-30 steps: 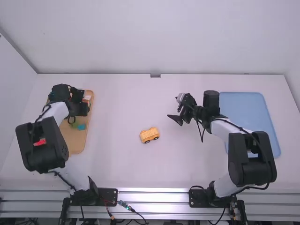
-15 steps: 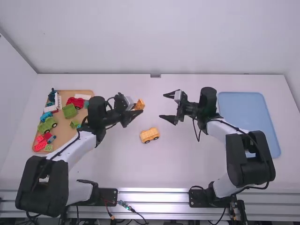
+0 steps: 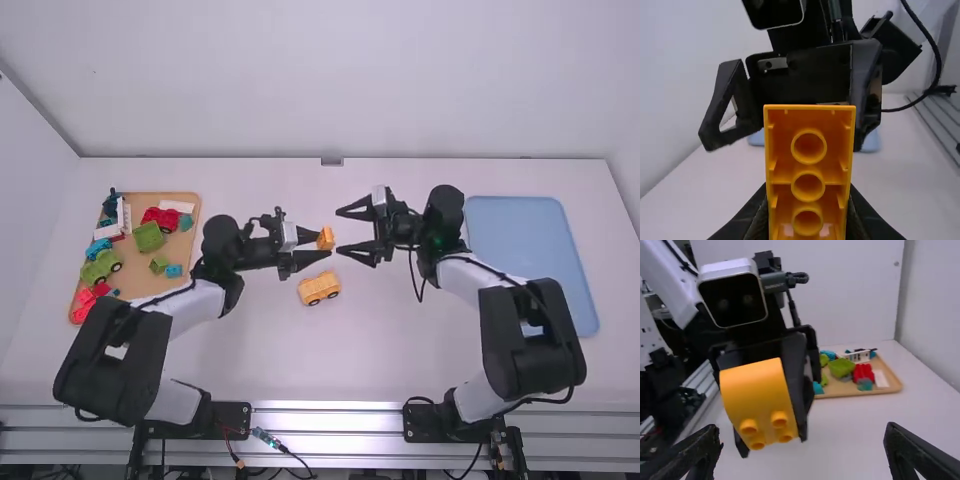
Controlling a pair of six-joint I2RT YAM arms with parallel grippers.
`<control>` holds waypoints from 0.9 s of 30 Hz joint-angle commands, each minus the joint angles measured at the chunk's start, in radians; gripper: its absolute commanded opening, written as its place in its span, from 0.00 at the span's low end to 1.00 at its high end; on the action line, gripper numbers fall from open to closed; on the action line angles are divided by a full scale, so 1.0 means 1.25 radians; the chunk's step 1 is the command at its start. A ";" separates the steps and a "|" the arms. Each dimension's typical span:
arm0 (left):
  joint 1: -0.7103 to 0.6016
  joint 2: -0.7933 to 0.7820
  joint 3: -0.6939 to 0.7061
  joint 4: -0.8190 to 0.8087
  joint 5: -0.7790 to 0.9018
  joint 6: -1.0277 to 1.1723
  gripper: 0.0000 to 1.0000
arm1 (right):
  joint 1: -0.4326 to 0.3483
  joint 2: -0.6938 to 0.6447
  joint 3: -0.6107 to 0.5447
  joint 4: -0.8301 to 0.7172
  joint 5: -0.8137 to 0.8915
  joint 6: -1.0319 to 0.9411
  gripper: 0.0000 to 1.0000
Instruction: Assemble lego blocks to make yellow taxi
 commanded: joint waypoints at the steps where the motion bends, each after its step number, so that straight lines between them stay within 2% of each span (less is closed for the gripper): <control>1: -0.006 0.033 0.002 0.049 0.048 -0.072 0.02 | 0.013 -0.019 0.002 0.004 -0.027 0.038 0.83; 4: -0.003 0.070 0.016 0.090 0.049 -0.102 0.02 | 0.020 -0.019 0.002 0.024 -0.032 0.048 0.81; 9: -0.010 0.112 0.045 0.092 0.049 -0.113 0.02 | 0.019 -0.019 0.002 0.039 -0.048 0.050 0.72; 16: -0.010 0.115 0.060 0.138 0.049 -0.141 0.02 | 0.019 -0.019 0.002 0.031 -0.048 0.047 0.71; 27: -0.046 0.115 0.060 0.173 0.049 -0.162 0.02 | 0.019 -0.019 0.002 0.034 -0.047 0.043 0.52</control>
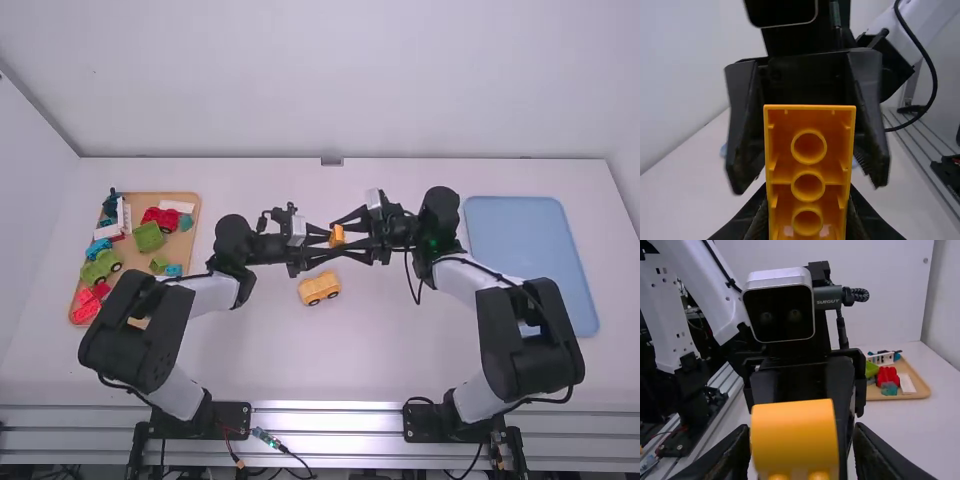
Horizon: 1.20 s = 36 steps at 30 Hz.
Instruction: Assemble lego blocks to make yellow taxi
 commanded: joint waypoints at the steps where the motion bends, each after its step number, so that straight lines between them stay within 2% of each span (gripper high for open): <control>1: -0.009 -0.001 0.015 0.007 0.014 -0.004 0.02 | -0.002 -0.019 0.002 0.003 -0.008 0.001 0.51; 23: 0.002 -0.001 0.015 -0.005 0.008 0.027 0.02 | -0.020 -0.019 0.000 -0.039 -0.011 -0.052 0.54; 36: 0.001 -0.001 0.015 -0.008 0.008 0.028 0.02 | -0.019 -0.019 0.000 -0.039 -0.011 -0.053 0.42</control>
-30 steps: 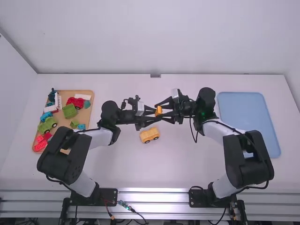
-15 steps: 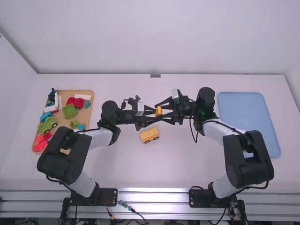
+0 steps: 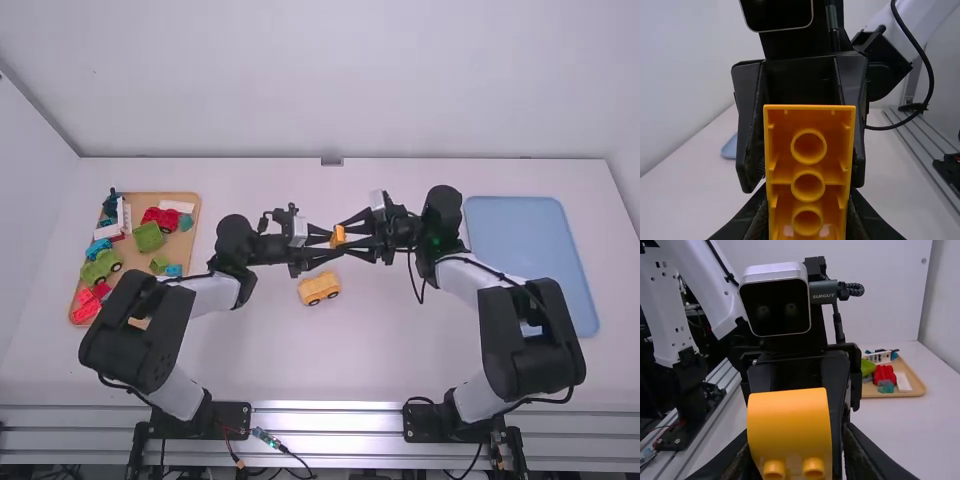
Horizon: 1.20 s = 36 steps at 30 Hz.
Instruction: Assemble lego blocks to make yellow taxi
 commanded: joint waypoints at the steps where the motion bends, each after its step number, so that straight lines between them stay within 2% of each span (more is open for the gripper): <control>1: 0.003 -0.001 0.015 0.002 0.018 0.007 0.02 | -0.001 -0.019 0.000 0.001 -0.003 -0.009 0.42; 3: 0.004 -0.001 0.015 -0.002 0.018 0.008 0.02 | 0.003 -0.019 0.000 0.001 -0.014 -0.016 0.41; 8: 0.003 -0.001 0.015 -0.007 0.018 0.008 0.05 | 0.006 -0.019 0.000 0.004 -0.017 -0.015 0.29; 9: 0.003 -0.001 0.015 -0.007 0.018 0.008 0.10 | 0.006 -0.019 0.000 0.004 -0.017 -0.016 0.29; 10: 0.003 -0.001 0.015 -0.007 0.018 0.007 0.11 | 0.006 -0.019 0.000 0.004 -0.017 -0.018 0.29; 12: 0.003 -0.001 0.015 -0.007 0.018 0.008 0.24 | 0.013 -0.019 0.000 0.004 -0.017 -0.034 0.29; 16: 0.003 -0.001 0.015 -0.007 0.017 0.008 0.33 | 0.017 -0.019 0.000 0.004 -0.017 -0.037 0.28; 18: 0.003 -0.001 0.015 -0.006 0.017 0.008 0.45 | 0.016 -0.019 0.000 0.004 -0.009 -0.036 0.25; 19: 0.003 -0.001 0.015 -0.006 0.017 0.008 0.54 | 0.018 -0.019 0.000 0.004 0.004 -0.036 0.25; 21: 0.003 -0.001 0.015 -0.006 0.018 0.008 0.73 | 0.016 -0.019 0.000 0.004 0.009 -0.037 0.25; 23: 0.003 -0.001 0.015 -0.006 0.018 0.008 0.99 | 0.016 -0.019 0.000 0.006 0.010 -0.036 0.24; 29: 0.006 -0.001 0.015 -0.026 0.018 0.023 0.99 | 0.006 -0.019 0.001 0.006 0.015 -0.036 0.21; 32: 0.031 -0.001 0.015 -0.109 0.018 0.086 0.99 | -0.017 -0.019 0.001 -0.001 0.060 -0.033 0.08; 36: 0.067 -0.001 0.017 -0.179 0.017 0.104 0.99 | -0.045 -0.019 0.002 -0.020 0.070 -0.027 0.03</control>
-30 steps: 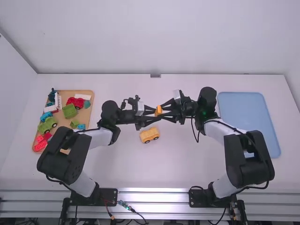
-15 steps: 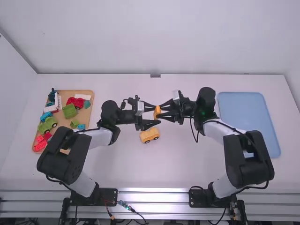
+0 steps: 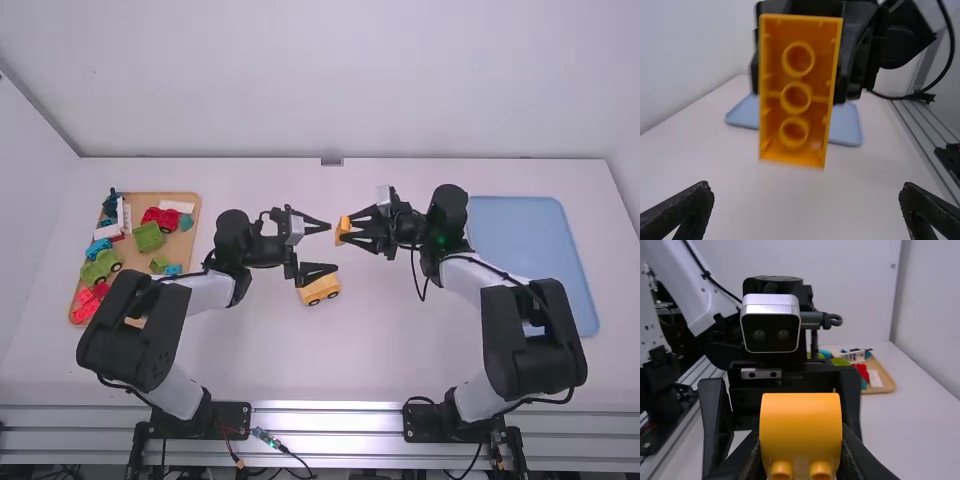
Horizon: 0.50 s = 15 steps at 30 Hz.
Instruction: Assemble lego blocks to make yellow taxi
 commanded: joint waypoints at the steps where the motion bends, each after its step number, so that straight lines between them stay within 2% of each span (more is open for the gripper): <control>1: 0.035 -0.001 0.019 -0.024 0.012 0.032 0.99 | -0.020 -0.019 0.006 -0.021 0.015 0.004 0.02; 4: 0.073 -0.001 0.029 -0.078 0.012 0.033 0.99 | -0.042 -0.019 0.027 -0.125 0.035 -0.042 0.01; 8: 0.107 -0.001 0.044 -0.125 0.012 0.034 0.99 | -0.052 -0.019 0.067 -0.350 0.167 -0.165 0.00; 12: 0.125 -0.001 0.062 -0.184 0.011 0.075 0.99 | -0.036 -0.019 0.159 -0.719 0.362 -0.377 0.00; 14: 0.130 -0.001 0.076 -0.226 0.011 0.110 0.99 | -0.014 -0.019 0.229 -0.938 0.512 -0.488 0.00; 15: 0.132 -0.001 0.091 -0.260 0.011 0.137 0.99 | 0.009 -0.019 0.283 -1.104 0.653 -0.558 0.00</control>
